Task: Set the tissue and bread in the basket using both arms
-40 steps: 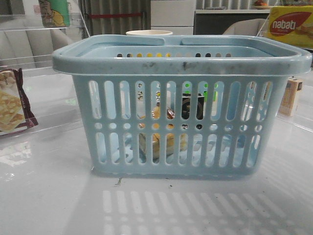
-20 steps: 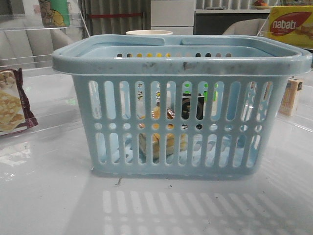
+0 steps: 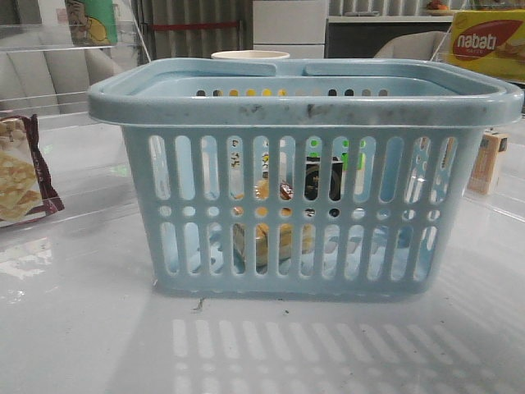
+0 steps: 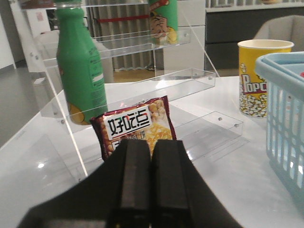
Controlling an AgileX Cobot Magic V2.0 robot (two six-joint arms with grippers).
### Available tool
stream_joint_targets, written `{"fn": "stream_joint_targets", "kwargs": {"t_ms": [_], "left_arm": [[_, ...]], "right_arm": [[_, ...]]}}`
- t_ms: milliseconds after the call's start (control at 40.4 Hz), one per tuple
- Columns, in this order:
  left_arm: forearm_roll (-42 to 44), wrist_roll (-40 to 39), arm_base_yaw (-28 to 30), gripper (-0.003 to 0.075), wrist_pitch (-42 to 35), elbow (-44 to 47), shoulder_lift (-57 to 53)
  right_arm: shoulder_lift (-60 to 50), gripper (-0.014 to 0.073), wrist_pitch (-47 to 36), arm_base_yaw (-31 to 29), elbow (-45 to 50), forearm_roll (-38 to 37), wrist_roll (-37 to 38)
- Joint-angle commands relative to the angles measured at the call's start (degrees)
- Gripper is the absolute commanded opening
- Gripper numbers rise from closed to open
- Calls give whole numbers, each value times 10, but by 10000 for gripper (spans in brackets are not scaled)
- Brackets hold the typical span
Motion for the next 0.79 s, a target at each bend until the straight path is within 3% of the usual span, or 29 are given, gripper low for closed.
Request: {"fn": "stream_joint_targets", "kwargs": {"t_ms": [0,644,767], "left_arm": [[-29,-6,7,91,-42,1,-17],[-27,-6,-19,91,-51,2,-17],[24,-39,-25,91,-57,2,-17]], "right_arm": [[-3,76,-39,1,-14,-6,-3],[-3,76,-38,1,-14,-6,-3],[-3,76,-38,1,-14,-6,-3]]}}
